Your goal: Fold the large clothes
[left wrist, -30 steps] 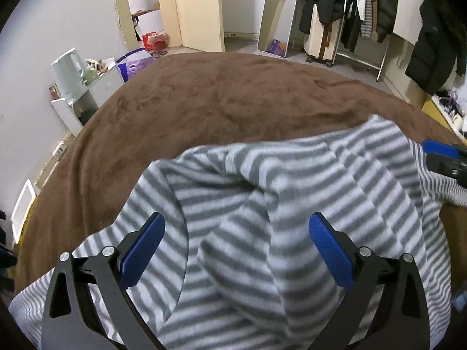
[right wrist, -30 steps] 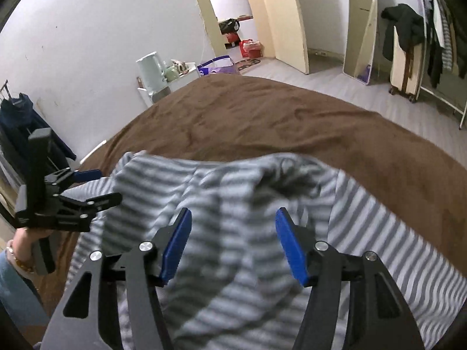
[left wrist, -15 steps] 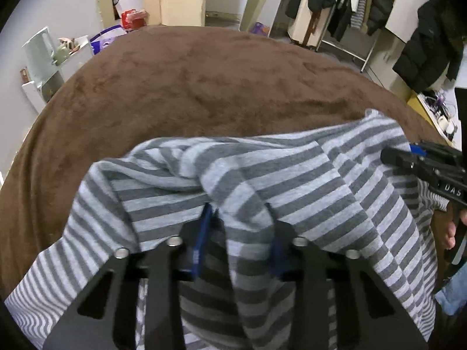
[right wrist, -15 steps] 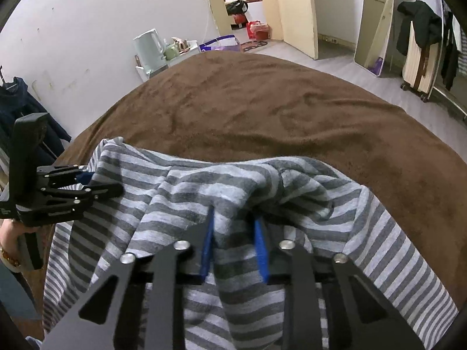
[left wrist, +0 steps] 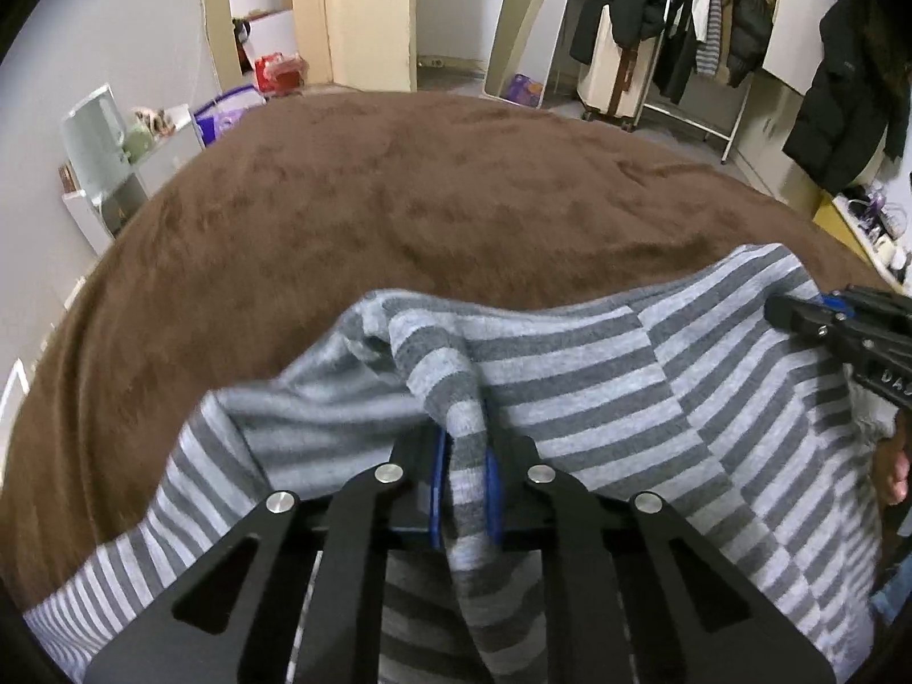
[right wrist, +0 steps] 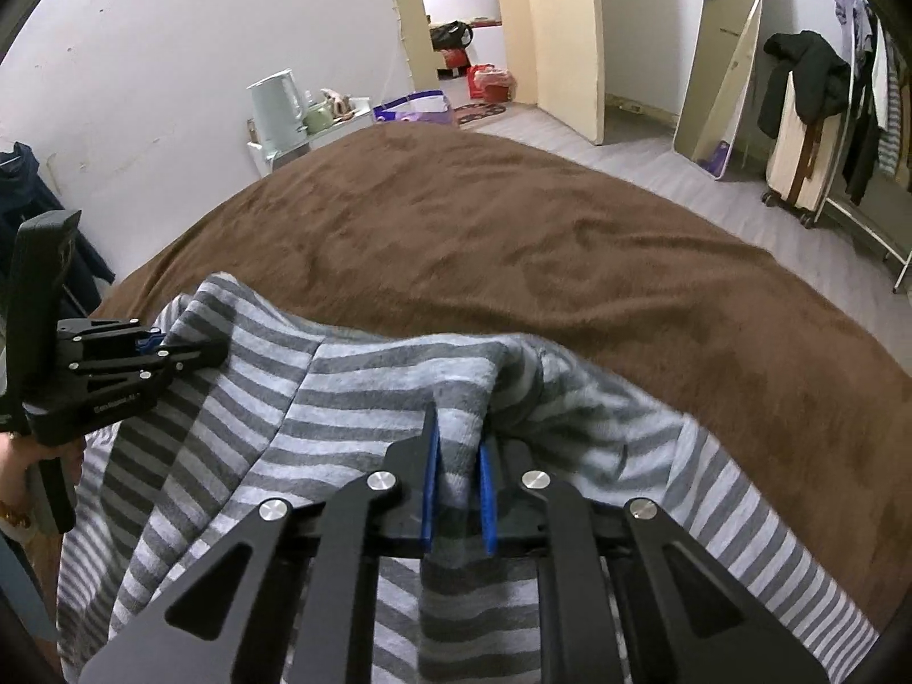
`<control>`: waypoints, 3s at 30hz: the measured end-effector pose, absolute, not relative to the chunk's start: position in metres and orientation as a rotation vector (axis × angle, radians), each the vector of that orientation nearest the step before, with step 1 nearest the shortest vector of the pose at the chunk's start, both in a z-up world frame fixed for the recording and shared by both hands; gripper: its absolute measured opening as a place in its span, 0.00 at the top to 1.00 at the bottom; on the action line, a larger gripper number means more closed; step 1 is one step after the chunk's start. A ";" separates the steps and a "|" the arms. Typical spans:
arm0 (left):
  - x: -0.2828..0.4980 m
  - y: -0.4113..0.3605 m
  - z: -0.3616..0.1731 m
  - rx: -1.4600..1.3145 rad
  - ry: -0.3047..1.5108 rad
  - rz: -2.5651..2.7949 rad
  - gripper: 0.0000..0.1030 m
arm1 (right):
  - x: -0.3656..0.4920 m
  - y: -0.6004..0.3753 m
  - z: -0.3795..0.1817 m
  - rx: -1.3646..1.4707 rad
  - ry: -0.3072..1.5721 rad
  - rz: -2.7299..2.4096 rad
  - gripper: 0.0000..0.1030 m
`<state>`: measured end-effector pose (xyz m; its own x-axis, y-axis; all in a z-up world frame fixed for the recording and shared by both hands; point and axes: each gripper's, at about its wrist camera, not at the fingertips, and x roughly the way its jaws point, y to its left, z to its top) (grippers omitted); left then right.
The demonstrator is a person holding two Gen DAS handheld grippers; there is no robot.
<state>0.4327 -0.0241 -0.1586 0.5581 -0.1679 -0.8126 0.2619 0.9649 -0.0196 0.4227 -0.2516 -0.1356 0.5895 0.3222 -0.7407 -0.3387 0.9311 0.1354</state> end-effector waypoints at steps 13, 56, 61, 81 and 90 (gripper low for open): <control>0.461 -0.019 -0.176 0.205 0.930 -0.239 0.79 | 0.474 -0.257 -0.171 -0.024 0.949 0.352 0.82; 0.359 -0.016 -0.179 0.176 0.974 -0.170 0.26 | 0.364 -0.262 -0.171 -0.040 0.991 0.352 0.89; 0.356 -0.011 -0.178 0.217 0.981 -0.161 0.26 | 0.356 -0.270 -0.173 -0.046 1.004 0.332 0.90; 0.349 0.007 -0.168 0.130 1.003 -0.126 0.06 | 0.307 -0.227 -0.128 -0.035 0.942 0.455 0.64; 0.318 0.005 -0.150 0.187 0.990 -0.102 0.06 | 0.285 -0.180 -0.150 -0.066 0.988 0.460 0.64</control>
<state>0.3178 0.0051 -0.1499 0.5456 -0.0008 -0.8381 0.1708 0.9791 0.1102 0.2849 -0.1800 -0.1505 0.4630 0.3444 -0.8167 -0.4033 0.9024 0.1519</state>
